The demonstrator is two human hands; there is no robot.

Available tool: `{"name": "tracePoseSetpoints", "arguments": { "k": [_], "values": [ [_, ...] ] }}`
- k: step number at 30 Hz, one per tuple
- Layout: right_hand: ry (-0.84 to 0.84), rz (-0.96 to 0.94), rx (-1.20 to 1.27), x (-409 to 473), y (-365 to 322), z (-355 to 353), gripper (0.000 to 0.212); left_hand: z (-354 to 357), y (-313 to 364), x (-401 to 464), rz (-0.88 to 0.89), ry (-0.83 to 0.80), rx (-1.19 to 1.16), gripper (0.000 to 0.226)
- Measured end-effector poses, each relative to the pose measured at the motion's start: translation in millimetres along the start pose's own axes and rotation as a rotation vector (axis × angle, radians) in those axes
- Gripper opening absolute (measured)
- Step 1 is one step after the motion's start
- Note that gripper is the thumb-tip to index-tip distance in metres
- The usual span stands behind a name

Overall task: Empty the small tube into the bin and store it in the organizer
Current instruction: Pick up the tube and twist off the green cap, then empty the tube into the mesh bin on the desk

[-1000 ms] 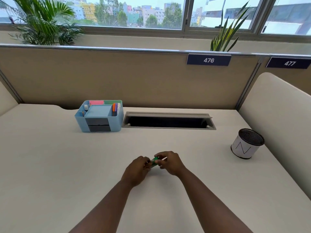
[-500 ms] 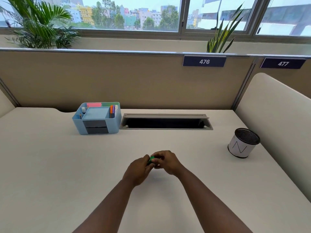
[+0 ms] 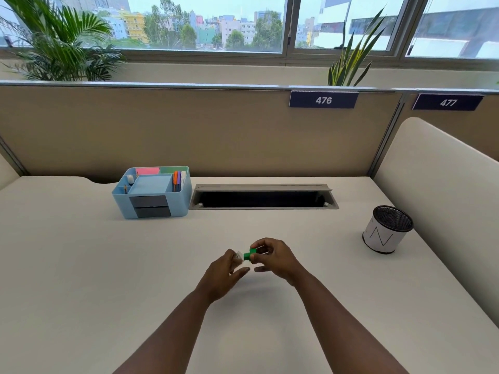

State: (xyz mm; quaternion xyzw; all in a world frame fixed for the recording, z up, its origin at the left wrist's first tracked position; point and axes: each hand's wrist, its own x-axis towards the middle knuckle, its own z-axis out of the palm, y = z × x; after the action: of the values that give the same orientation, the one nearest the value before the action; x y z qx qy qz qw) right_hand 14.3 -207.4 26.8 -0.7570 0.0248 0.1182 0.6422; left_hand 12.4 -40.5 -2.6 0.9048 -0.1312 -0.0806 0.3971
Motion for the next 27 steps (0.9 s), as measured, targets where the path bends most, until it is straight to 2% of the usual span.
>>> {"name": "tracePoseSetpoints", "arguments": {
  "k": [4,9,13,18,25,27],
  "values": [
    [0.101,0.043,0.044,-1.9,12.9,-5.3,0.03,-0.9,-3.3,1.0,-0.073,0.022,-0.104,0.006],
    [0.177,0.058,-0.164,-5.0,33.0,-9.2,0.023,-2.6,-0.4,3.0,-0.054,0.15,-0.117,0.027],
    [0.231,0.056,-0.319,-6.3,44.2,-11.0,0.025,-5.0,1.7,6.6,-0.072,0.249,-0.139,0.03],
    [0.269,0.07,-0.324,-11.5,57.5,-13.0,0.025,-4.5,5.8,11.2,-0.119,0.32,-0.201,0.031],
    [0.267,0.069,-0.328,-18.9,59.1,-20.8,0.041,0.0,20.1,16.7,-0.115,0.337,-0.243,0.029],
    [0.306,0.058,-0.283,-22.2,57.2,-25.6,0.039,2.4,27.4,20.1,-0.115,0.349,-0.244,0.031]
  ]
}}
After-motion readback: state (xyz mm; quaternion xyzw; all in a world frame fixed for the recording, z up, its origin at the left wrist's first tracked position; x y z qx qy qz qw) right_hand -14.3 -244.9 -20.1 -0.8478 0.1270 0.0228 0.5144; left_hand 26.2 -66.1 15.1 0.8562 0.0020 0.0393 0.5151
